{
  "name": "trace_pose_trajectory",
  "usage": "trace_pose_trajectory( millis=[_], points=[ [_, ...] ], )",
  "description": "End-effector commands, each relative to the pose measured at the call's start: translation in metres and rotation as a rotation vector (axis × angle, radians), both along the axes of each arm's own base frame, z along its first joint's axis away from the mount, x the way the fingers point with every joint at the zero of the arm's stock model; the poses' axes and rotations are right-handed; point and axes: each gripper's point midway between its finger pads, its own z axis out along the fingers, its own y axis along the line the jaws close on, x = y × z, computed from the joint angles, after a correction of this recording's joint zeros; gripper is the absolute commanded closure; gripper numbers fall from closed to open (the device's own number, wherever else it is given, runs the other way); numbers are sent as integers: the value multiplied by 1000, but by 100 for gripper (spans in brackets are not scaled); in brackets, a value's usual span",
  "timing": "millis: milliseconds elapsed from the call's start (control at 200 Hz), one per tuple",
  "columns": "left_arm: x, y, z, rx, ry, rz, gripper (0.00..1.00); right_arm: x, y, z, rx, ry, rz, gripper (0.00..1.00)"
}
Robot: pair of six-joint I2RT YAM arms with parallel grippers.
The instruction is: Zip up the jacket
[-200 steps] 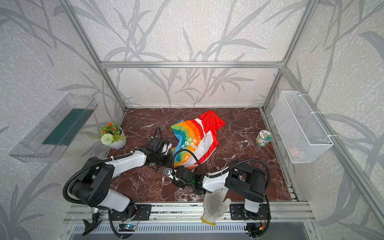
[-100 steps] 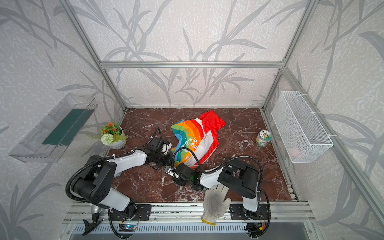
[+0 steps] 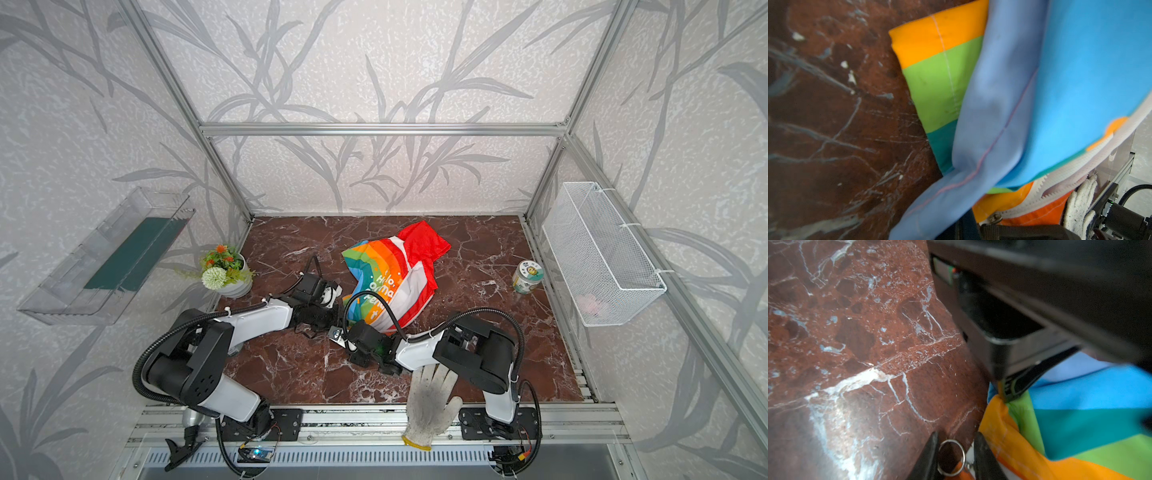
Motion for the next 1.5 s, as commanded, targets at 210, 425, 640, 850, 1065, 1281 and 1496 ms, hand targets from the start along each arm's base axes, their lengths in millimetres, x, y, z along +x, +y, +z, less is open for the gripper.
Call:
trace_pose_trajectory(
  millis=[210, 425, 640, 850, 1065, 1281, 1496],
  points=[
    [4, -4, 3, -34, 10, 6, 100, -1, -7, 25, -30, 6, -55, 71],
    [0, -5, 3, -53, 12, 10, 100, 7, -25, 30, -55, -26, -157, 76],
    [0, -6, 3, -57, 19, 14, 100, 2, -16, 36, -58, -22, -149, 75],
    [-1, -5, -2, -46, 42, 21, 100, -17, -2, 36, -5, 34, -104, 72],
    [-2, -4, -3, -43, 44, 23, 100, -22, 2, 23, -57, 59, -66, 69],
    [0, -3, -6, -49, 56, 36, 100, -17, -3, 5, -103, 101, -71, 67],
    [1, -2, -8, -60, 66, 48, 100, -14, -9, -12, -142, 141, -77, 67]
  ],
)
